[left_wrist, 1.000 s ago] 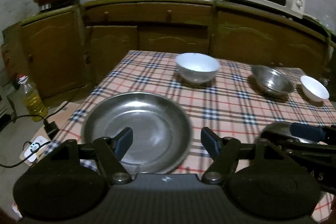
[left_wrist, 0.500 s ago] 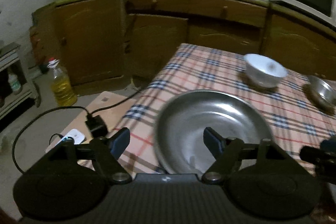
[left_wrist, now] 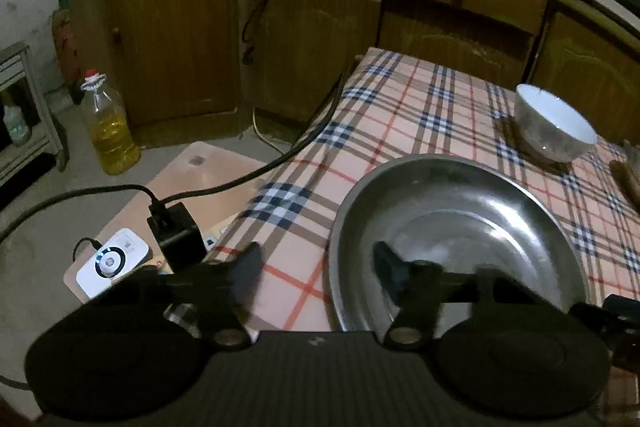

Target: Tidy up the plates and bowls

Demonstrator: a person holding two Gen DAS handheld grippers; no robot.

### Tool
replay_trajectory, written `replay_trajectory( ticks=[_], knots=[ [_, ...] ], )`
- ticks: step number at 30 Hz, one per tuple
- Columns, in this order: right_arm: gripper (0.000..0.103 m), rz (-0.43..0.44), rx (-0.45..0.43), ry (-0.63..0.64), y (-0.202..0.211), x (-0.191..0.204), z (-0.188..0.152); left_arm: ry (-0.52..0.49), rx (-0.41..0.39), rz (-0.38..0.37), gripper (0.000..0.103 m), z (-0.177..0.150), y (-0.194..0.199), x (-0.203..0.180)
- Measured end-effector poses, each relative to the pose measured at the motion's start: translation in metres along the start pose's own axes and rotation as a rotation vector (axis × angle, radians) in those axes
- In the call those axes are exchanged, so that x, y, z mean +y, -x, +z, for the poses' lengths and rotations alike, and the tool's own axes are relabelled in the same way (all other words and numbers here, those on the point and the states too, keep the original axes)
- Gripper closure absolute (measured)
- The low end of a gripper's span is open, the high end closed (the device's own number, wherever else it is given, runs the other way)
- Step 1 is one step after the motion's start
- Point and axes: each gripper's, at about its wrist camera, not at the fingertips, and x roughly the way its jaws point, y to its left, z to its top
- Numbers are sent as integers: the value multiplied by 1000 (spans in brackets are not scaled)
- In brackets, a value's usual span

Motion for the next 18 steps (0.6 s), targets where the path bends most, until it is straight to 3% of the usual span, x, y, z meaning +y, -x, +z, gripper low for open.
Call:
replay_trajectory(
  ticks=[1,3,5,6,18],
  knots=[
    [35,5,6,-5,-4,0,0,1,8,-5,58,0,-2,0],
    [42,22,21,-13,-12,0,1,5,18,-30,77,0,-4,-1],
    [70,38,29,-20,-16,0,1,2,24,-57,85,0,-4,-2],
    [78,41,23,-18,-16,0,1,-10,20,-60,88,0,-4,-5],
    [80,22,-37,3,19,-7,5,-39,-52,-77,90,-3,27,-21]
  ],
)
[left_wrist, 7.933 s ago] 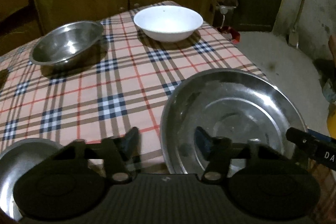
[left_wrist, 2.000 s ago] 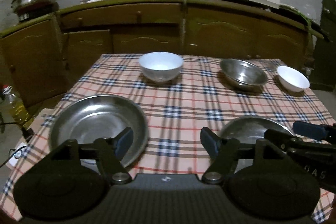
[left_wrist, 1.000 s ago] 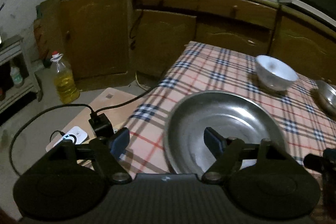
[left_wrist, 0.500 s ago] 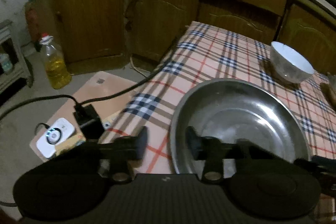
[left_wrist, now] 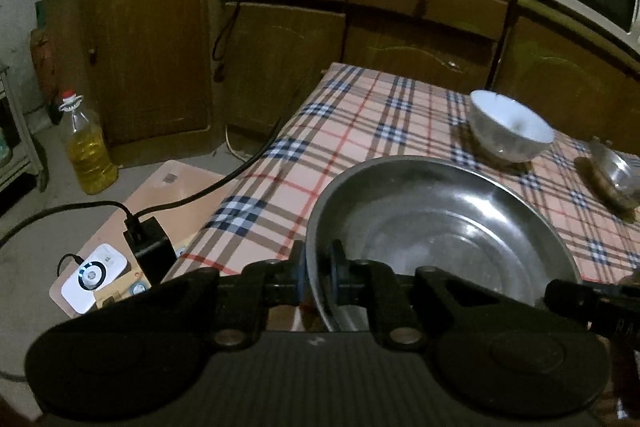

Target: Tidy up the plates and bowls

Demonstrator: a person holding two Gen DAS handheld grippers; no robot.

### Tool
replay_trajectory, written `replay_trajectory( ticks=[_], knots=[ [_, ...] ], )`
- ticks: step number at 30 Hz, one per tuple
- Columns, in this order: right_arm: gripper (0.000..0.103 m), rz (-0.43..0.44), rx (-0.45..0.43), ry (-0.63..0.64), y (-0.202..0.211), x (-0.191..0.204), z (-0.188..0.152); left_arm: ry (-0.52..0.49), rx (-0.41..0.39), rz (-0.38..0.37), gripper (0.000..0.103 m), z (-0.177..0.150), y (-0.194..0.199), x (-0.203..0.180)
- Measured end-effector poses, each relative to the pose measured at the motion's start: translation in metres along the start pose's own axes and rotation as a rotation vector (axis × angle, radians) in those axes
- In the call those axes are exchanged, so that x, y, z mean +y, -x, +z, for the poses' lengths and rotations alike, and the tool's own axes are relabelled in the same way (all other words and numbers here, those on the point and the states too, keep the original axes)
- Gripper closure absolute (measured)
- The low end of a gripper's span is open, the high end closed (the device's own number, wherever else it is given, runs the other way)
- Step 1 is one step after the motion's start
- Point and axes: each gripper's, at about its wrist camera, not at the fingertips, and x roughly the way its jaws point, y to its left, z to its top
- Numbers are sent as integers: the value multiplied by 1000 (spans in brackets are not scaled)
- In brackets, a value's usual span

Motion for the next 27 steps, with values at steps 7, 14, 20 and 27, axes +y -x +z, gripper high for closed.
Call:
replay_trajectory(
  ticks=[7,14,20,27],
  knots=[
    [80,-15,-54,12,43,-12,3,-19,-50,-10,90,1,35,-23],
    [80,-40,-115,27,90,-30,1,-27,-70,-46,90,1,59,-49],
    [80,-53,-153,-13,126,-51,-3,-51,-88,-78,90,-1,82,-73],
    [80,-82,-197,-42,162,-76,-8,-85,-111,-109,90,-3,103,-103]
  ],
)
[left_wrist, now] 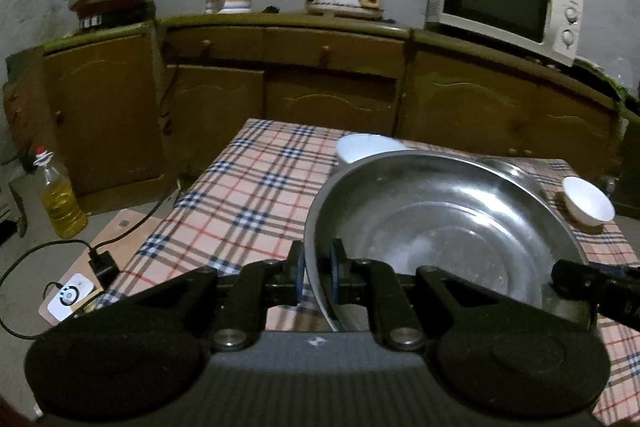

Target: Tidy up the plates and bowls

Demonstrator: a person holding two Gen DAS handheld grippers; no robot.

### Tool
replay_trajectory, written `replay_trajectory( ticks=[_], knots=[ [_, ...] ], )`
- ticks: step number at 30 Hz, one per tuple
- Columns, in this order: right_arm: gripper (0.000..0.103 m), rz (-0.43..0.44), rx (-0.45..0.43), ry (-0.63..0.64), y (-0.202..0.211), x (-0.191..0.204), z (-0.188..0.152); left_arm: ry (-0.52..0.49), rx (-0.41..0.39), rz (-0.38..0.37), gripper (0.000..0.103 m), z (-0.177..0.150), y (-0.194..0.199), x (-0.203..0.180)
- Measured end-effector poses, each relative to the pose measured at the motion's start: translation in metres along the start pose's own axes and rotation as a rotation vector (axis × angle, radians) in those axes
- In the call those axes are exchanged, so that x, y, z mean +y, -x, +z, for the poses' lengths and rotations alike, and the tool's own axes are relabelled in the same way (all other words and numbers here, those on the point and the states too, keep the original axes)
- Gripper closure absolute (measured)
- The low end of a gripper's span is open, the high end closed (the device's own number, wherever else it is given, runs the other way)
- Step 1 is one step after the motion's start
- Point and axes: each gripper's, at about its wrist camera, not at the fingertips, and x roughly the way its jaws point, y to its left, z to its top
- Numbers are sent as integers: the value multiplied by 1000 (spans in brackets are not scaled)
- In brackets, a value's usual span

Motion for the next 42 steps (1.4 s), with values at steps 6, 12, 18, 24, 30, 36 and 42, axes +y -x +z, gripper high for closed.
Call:
replay_trajectory(
  ticks=[6,12,18,24,30,36,42],
  knots=[
    [80,-31,-30,-27,25,-25,0,-28,-8,-40,89,-2,8,-26],
    [80,-81,-50,-55,45,-52,-8,-56,0,-93,89,-7,8,-53],
    [80,-133,-56,-90,57,-78,-16,-82,24,-145,89,-14,1,-77],
    [80,-174,-49,-123,62,-101,-26,-114,43,-180,89,-21,-8,-98],
    [80,-203,-28,-145,57,-118,-37,-142,65,-191,89,-31,-16,-112],
    [80,-227,15,-151,41,-131,-53,-167,107,-195,89,-46,-31,-120],
    [80,-246,70,-157,21,-141,-72,-192,149,-189,89,-62,-47,-125]
  ],
)
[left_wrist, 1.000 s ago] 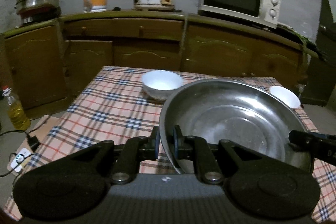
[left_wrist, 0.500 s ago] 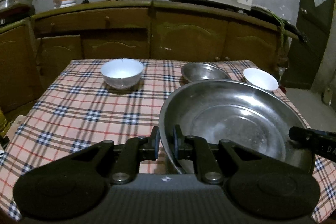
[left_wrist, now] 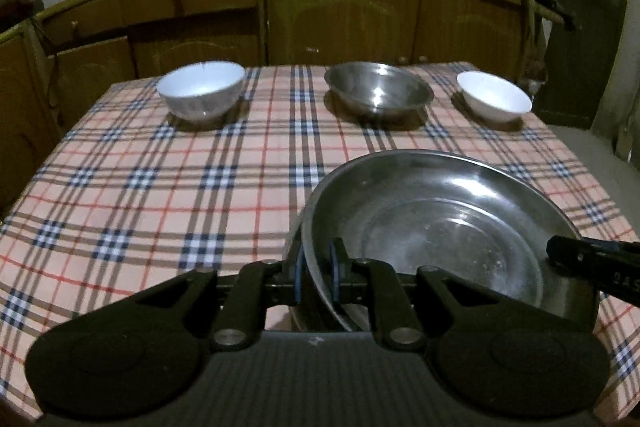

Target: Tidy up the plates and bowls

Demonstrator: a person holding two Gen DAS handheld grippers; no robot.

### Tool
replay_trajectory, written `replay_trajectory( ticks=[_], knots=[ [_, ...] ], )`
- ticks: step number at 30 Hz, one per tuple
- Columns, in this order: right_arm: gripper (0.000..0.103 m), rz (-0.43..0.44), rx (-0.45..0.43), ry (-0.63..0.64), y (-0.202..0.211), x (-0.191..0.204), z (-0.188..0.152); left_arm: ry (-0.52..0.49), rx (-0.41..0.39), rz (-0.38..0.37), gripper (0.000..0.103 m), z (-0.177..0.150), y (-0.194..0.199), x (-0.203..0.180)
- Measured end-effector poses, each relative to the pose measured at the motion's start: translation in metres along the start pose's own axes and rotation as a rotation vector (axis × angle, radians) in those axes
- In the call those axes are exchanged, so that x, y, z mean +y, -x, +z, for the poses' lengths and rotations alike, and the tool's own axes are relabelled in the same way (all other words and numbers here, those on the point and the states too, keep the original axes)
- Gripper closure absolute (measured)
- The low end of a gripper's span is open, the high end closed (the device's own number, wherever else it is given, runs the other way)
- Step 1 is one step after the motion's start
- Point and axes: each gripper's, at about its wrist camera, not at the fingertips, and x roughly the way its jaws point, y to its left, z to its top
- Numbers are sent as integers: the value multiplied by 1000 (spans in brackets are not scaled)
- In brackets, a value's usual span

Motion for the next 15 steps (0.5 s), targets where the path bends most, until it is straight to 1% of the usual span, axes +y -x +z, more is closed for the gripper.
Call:
replay_trajectory(
  ticks=[9,15],
  knots=[
    [80,-16,25,20,-17,0,-10,-13,26,7,88,-8,-16,0],
    [79,-21,27,43,-25,5,-12,-23,19,20,86,-12,-21,1]
  ],
)
